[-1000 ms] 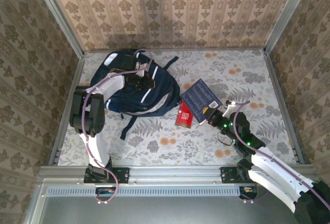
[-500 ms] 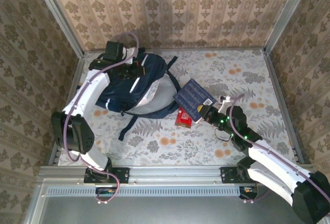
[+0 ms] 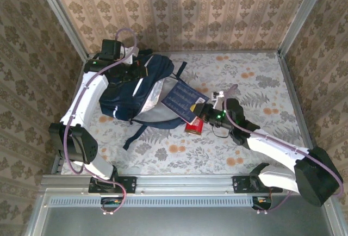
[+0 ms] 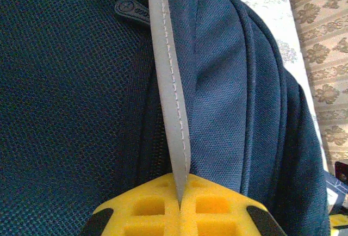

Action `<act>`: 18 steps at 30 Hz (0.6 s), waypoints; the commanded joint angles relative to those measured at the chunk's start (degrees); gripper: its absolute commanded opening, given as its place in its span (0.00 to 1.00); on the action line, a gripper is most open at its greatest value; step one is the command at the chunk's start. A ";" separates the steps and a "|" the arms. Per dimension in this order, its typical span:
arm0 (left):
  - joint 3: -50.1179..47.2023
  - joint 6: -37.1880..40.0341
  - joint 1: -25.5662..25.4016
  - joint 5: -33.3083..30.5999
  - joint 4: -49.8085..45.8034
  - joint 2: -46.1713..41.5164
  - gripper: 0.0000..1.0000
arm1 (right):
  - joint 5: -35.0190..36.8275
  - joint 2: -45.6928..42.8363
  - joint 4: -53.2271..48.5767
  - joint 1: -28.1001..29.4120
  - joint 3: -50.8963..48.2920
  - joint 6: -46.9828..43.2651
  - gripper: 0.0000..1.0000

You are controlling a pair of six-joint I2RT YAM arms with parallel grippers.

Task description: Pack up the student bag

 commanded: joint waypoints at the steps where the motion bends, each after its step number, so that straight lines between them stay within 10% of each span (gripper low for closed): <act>1: 3.83 -1.98 0.05 7.62 2.51 -3.73 0.00 | -2.10 3.35 6.61 1.50 5.98 1.15 0.00; 18: 2.31 -5.09 0.54 11.73 7.24 -5.30 0.00 | -3.10 40.28 10.12 8.14 34.92 6.39 0.00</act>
